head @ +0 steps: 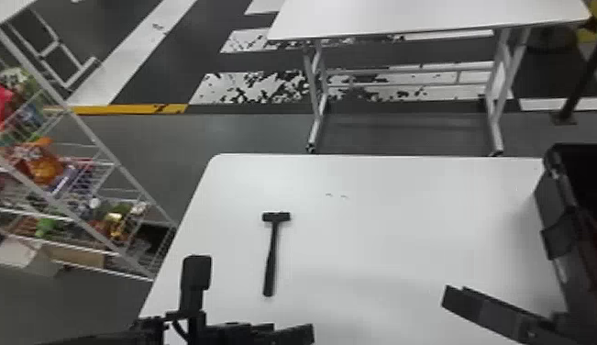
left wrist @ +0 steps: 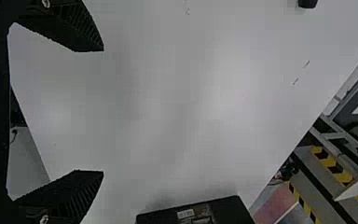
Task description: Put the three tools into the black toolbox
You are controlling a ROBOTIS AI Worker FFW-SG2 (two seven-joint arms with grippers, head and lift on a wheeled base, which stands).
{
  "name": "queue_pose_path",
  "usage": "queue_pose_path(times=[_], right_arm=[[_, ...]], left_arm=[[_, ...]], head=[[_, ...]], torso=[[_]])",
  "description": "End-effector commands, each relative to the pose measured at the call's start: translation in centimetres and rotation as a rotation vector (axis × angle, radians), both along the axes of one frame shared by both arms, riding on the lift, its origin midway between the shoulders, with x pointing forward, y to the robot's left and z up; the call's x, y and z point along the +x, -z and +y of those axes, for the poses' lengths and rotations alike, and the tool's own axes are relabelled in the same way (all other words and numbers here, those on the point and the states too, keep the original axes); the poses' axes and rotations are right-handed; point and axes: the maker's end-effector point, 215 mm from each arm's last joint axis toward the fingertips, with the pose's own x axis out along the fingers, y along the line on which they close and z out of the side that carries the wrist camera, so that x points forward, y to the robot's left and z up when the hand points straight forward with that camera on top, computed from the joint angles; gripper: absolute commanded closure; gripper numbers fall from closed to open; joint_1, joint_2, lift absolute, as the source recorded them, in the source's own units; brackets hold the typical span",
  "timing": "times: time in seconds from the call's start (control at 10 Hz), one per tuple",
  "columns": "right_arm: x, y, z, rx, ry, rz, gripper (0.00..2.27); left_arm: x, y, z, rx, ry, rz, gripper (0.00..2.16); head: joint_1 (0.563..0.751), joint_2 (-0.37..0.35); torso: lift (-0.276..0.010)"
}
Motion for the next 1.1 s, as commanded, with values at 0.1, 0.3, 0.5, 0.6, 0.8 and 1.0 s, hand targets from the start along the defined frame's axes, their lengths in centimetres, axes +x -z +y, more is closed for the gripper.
queue_pose_path(times=[0.1, 0.3, 0.5, 0.6, 0.8, 1.0], right_arm=[[-0.2, 0.1, 0.0, 0.005, -0.003, 0.005, 0.07], [-0.1, 0.1, 0.0, -0.002, -0.009, 0.002, 0.07], [-0.1, -0.1, -0.1, 0.000, -0.011, 0.002, 0.07], [-0.1, -0.1, -0.1, 0.002, -0.011, 0.002, 0.07], [0.0, -0.5, 0.1, 0.013, -0.014, -0.003, 0.08], [0.2, -0.7, -0.3, 0.021, -0.006, -0.006, 0.08]], left_arm=[[2.2, -0.8, 2.4, 0.082, -0.040, 0.019, 0.06], [5.3, -1.5, 4.6, 0.183, -0.062, -0.022, 0.06], [8.3, -2.7, 6.9, 0.271, -0.079, -0.067, 0.06], [9.3, -3.1, 7.8, 0.314, -0.082, -0.081, 0.06], [11.8, -2.9, 9.1, 0.390, -0.068, -0.079, 0.07], [13.2, -1.4, 9.9, 0.487, -0.060, -0.044, 0.07]], head=[[0.695, 0.320], [0.695, 0.340], [0.695, 0.350], [0.695, 0.350], [0.695, 0.350], [0.695, 0.350]], torso=[[-0.051], [-0.051], [-0.051], [-0.051], [-0.051], [-0.051]])
